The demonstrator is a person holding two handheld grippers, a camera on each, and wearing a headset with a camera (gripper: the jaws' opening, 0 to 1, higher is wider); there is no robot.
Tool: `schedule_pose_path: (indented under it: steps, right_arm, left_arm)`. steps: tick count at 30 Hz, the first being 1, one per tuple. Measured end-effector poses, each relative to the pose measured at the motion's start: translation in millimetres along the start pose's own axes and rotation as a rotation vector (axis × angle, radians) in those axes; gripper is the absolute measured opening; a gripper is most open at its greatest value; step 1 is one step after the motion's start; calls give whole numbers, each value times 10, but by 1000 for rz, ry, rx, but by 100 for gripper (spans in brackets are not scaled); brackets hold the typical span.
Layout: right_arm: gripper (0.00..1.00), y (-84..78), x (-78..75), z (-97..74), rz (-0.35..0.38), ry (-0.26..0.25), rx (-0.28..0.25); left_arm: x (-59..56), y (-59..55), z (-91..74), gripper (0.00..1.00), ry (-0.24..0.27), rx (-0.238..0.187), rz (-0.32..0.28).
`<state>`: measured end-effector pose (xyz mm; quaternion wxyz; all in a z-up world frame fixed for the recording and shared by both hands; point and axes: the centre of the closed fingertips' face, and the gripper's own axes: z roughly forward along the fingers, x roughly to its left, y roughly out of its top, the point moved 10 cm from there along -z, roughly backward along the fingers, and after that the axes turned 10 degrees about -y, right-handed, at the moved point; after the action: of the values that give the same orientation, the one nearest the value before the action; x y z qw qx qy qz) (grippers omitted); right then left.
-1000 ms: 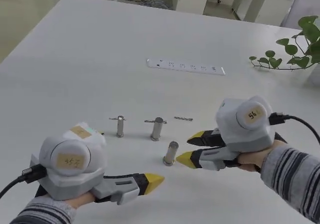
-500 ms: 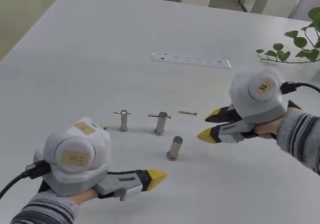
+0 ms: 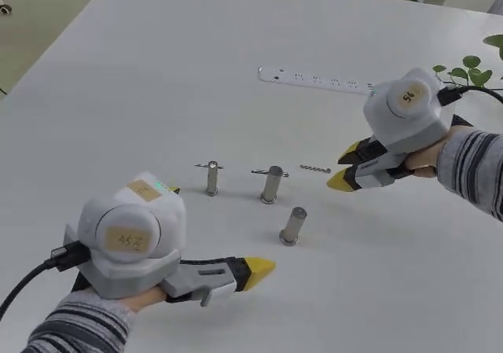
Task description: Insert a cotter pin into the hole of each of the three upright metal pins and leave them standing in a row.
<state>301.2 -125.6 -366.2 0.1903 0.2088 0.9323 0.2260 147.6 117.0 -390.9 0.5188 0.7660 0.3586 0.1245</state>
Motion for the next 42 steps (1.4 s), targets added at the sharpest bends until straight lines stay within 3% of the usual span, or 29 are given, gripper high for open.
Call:
schedule_pose_path:
  steps: [12,13,18,23,27,30,34,42]
  right_arm:
    - [18,49,-138,265,-26,43,40]
    - [17,41,-187,361,-33,53,41]
    - [16,43,-167,448,-47,74,64]
    - [14,45,-171,461,-53,80,76]
    - [6,19,-183,477,-86,79,97]
    - [3,10,-199,483,-67,84,107]
    - [1,15,-183,479,-98,98,107]
    - [0,8,-142,471,-106,72,106]
  left_arm:
    - [26,2,-14,96,4,-7,-15]
    - [26,1,-14,96,3,-7,-16]
    - [19,-12,-1,96,-3,-3,-20]
    - [10,-28,10,95,-11,5,-18]
    - [16,-39,15,95,-11,6,-22]
    - [13,-44,19,95,-14,10,-22]
    - [10,-44,22,94,-16,11,-20]
    - [8,-50,29,93,-18,12,-34]
